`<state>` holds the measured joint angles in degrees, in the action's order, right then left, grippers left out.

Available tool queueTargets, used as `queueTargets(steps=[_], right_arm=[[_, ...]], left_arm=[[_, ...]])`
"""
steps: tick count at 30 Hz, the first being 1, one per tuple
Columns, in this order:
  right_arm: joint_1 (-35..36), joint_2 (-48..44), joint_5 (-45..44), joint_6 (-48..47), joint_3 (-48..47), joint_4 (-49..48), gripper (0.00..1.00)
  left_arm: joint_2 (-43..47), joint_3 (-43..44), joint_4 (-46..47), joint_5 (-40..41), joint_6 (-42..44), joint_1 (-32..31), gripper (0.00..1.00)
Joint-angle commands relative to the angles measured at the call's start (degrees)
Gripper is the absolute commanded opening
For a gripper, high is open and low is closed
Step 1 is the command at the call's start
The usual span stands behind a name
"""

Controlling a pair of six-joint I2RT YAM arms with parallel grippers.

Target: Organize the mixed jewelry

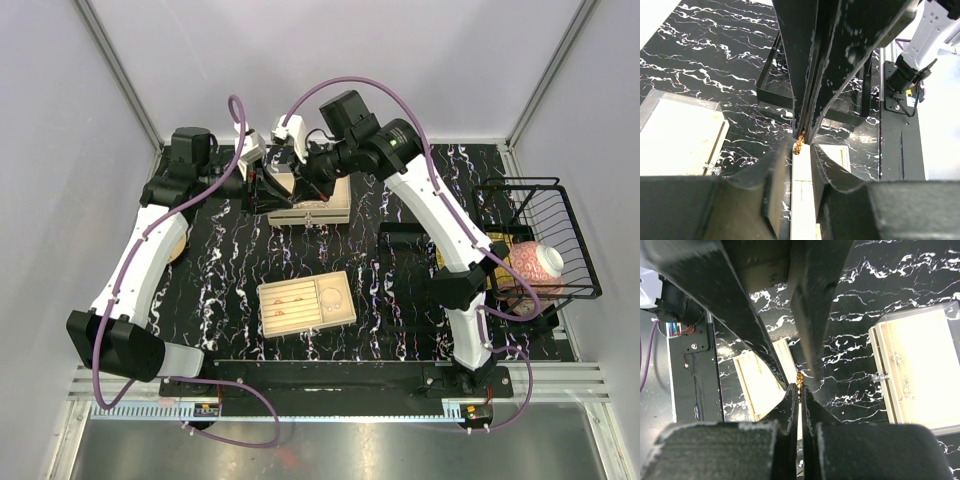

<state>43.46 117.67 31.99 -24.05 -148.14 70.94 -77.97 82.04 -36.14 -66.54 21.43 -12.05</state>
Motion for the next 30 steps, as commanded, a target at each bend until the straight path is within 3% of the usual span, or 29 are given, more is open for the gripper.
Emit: queueTargets(steps=[1,6,10,18,25,30], right_arm=[[0.6,-3.3,-1.4,-2.2,4.0,-0.5,0.0],[0.6,-6.5,-2.4,-3.5,10.0,-1.8,0.0],[0.6,-10.1,-2.6,-4.4,21.3,-5.5,0.0],[1.9,-21.3,-3.7,-8.0,48.9,-24.8,0.0],[4.7,-25.4,-4.1,-9.0,67.9,-40.6,0.0],[6.9,-25.6,-5.7,-6.3,76.2,-54.0,0.0]], left_arm=[[0.4,1.2,3.2,-0.1,-2.4,2.5,0.34],[1.3,1.4,3.4,-0.6,-2.3,6.9,0.41],[2.2,0.5,3.8,-0.5,-3.0,9.5,0.44],[4.1,-5.6,17.8,-0.2,-17.6,16.1,0.46],[5.1,-8.0,19.8,3.0,-17.8,17.4,0.46],[6.0,-10.2,17.7,3.9,-15.8,17.5,0.46]])
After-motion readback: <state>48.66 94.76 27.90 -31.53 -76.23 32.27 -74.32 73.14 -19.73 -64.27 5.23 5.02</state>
